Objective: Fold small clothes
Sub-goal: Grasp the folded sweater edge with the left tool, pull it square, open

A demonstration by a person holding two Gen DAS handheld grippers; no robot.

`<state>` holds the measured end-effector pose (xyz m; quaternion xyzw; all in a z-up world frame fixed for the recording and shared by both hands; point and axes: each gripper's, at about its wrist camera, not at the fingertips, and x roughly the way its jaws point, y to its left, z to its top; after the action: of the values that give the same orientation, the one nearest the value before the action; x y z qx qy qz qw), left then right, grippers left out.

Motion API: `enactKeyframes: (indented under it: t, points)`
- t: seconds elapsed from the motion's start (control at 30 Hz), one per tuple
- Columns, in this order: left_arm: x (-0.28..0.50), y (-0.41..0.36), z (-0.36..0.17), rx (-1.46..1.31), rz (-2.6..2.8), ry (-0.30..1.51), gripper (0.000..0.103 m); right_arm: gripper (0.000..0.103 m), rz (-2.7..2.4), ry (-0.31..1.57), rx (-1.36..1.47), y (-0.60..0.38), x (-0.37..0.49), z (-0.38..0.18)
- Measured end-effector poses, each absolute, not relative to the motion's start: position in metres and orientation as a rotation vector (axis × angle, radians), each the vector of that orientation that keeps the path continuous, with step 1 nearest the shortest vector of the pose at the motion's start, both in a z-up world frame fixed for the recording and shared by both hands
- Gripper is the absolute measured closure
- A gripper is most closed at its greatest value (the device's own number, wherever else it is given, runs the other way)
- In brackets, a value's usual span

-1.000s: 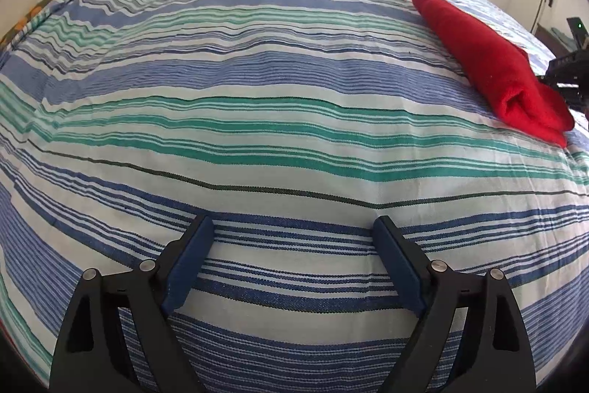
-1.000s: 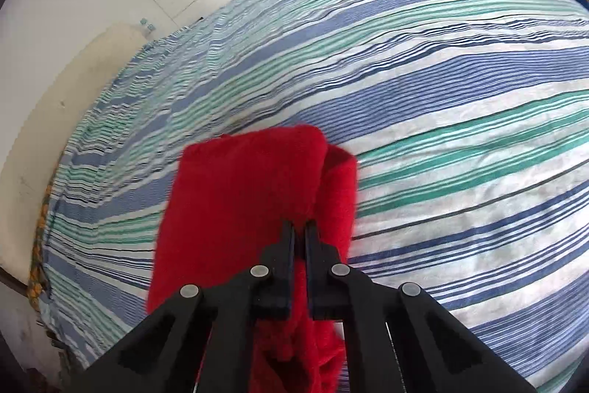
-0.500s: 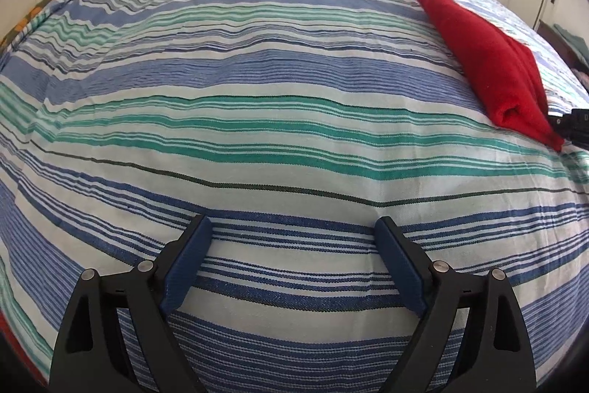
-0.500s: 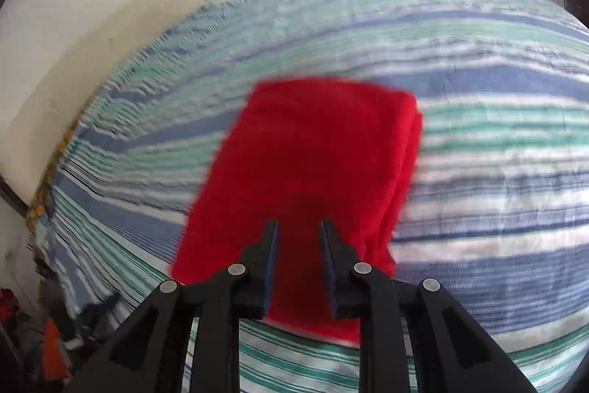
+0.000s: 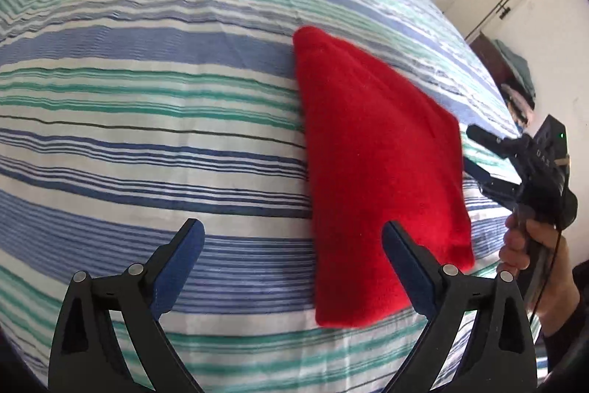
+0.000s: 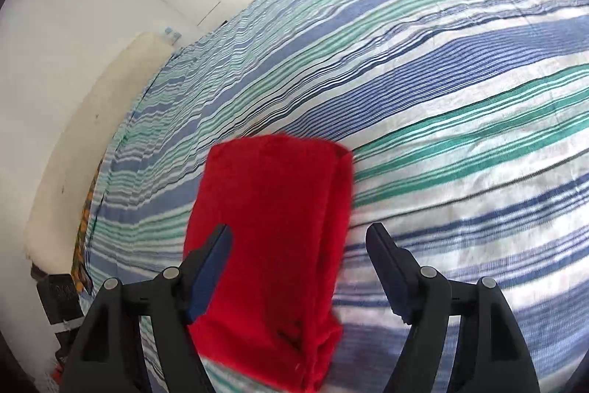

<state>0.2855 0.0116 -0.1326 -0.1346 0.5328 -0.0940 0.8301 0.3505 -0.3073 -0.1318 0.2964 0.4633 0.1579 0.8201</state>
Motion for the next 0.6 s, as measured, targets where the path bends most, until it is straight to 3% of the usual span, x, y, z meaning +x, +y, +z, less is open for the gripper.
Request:
enactKeyframes:
  t: [0.1,0.2,0.23,0.27,0.3,0.37,0.6]
  points:
    - [0.297,-0.009,-0.153,-0.208,-0.215,1.177,0.004,0.028,0.355,1.027,0.744,-0.306,0.379,-0.156]
    - [0.298,-0.023,-0.163,-0.148,-0.18,1.197,0.006,0.028,0.366,1.057,0.68,-0.287,0.394,-0.165]
    - [0.297,-0.026,-0.163,-0.147,-0.182,1.193,0.029,0.042,0.375,1.062,0.628,-0.276,0.397,-0.162]
    - [0.296,-0.03,-0.162,-0.171,-0.231,1.201,0.072,0.059,0.401,1.077,0.589,-0.267,0.401,-0.161]
    - [0.295,-0.035,-0.159,-0.19,-0.264,1.216,0.075,0.08,0.403,1.093,0.535,-0.257,0.403,-0.158]
    - [0.289,-0.047,-0.141,-0.118,-0.223,1.173,0.08,0.082,0.388,1.061,0.435,-0.247,0.404,-0.15]
    - [0.255,-0.04,-0.074,-0.122,-0.222,1.034,0.08,0.086,0.431,0.858,0.289,-0.245,0.374,-0.065]
